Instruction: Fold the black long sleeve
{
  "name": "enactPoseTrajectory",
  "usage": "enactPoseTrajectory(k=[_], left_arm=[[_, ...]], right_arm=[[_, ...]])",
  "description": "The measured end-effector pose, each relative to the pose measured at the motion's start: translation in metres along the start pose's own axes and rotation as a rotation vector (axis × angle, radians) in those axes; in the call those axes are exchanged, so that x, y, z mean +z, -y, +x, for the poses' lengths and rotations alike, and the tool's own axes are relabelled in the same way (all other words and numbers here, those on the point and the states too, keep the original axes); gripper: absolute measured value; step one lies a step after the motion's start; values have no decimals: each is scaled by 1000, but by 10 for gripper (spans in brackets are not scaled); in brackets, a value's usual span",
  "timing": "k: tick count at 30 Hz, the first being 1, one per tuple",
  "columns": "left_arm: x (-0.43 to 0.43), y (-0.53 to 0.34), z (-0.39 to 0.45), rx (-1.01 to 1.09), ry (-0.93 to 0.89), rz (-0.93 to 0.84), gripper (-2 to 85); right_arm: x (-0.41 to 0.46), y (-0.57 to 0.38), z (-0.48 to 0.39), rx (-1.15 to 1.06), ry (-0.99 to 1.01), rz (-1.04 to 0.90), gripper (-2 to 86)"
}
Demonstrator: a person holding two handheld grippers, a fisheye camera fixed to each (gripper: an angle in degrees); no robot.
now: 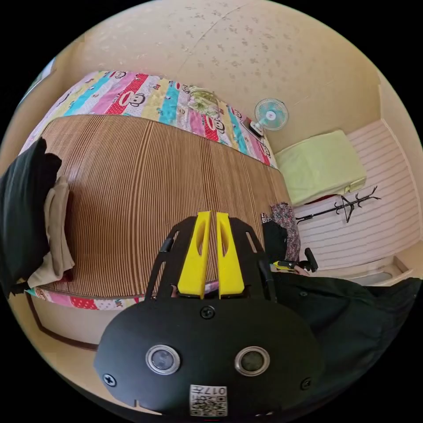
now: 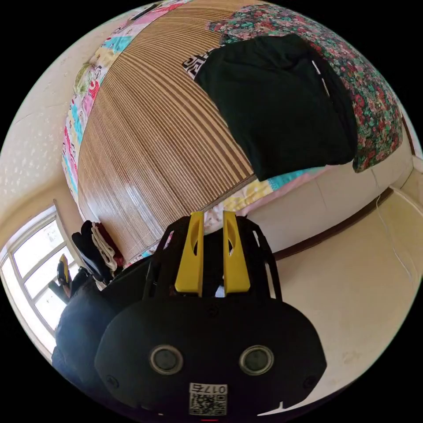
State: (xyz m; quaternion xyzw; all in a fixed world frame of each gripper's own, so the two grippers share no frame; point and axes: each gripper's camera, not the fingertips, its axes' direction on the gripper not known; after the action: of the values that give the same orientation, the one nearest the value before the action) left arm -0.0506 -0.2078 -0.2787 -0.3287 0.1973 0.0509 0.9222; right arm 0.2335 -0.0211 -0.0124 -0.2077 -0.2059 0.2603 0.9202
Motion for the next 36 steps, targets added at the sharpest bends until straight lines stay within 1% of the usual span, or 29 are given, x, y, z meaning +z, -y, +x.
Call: enactPoseTrajectory(k=[4,8,9,11,14,15,16,18,20,21,22,23,24,25,26,27,28,29,30,31,32,34,36], left_arm=[[10,15,38,-14,-7,39,18],[27,20,74,-37,33,31,20],[30,20,78,-42,37,27,20],[44,20,94,-63,31,0,22],[56,23,106,-67,60,-35,26],[56,23,108,-69,75,-38,26],[56,25,109,-84,110,-34,27],[51,29,109,-116,144,-3,30],[47,40,109,-129,96,28,39],[47,43,110,-132,77,32,42],[48,51,113,-133,28,38,49],[53,60,120,-120,-43,36,57],[56,64,123,-109,-84,30,60],[65,75,133,-88,-177,6,67],[78,87,145,-76,-276,-38,72],[86,93,151,-74,-327,-71,75],[105,105,164,-74,-433,-166,81],[127,115,177,-84,-534,-282,93],[138,119,184,-90,-582,-345,99],[158,126,199,-92,-669,-448,113],[171,130,214,-86,-730,-501,122],[186,136,232,-72,-754,-548,129],[199,141,247,-48,-725,-616,142]], right_arm=[[-70,47,10,-49,-19,175,78],[-109,80,10,-81,-49,283,83],[-113,89,10,-89,-87,295,85],[-112,101,9,-97,-161,287,88],[-88,115,14,-96,-303,196,86],[-76,117,17,-92,-361,149,78],[-68,116,17,-100,-416,115,46],[-69,103,15,-137,-432,134,22],[-82,82,11,-178,-339,194,14],[-94,64,11,-206,-218,230,10],[-108,44,10,-254,-48,266,8],[-115,33,9,-284,41,283,7],[-129,11,6,-350,205,308,5],[-143,-11,0,-431,352,334,5],[-149,-22,-3,-469,412,348,4],[-161,-43,-12,-541,511,374,4],[-171,-62,-22,-596,578,386,4],[-175,-71,-28,-624,596,393,4],[-181,-89,-40,-690,614,407,4],[-187,-105,-52,-745,628,418,4],[-190,-113,-57,-770,640,423,3],[-202,-146,-77,-900,706,447,3],[-211,-173,-93,-1016,768,457,3]])
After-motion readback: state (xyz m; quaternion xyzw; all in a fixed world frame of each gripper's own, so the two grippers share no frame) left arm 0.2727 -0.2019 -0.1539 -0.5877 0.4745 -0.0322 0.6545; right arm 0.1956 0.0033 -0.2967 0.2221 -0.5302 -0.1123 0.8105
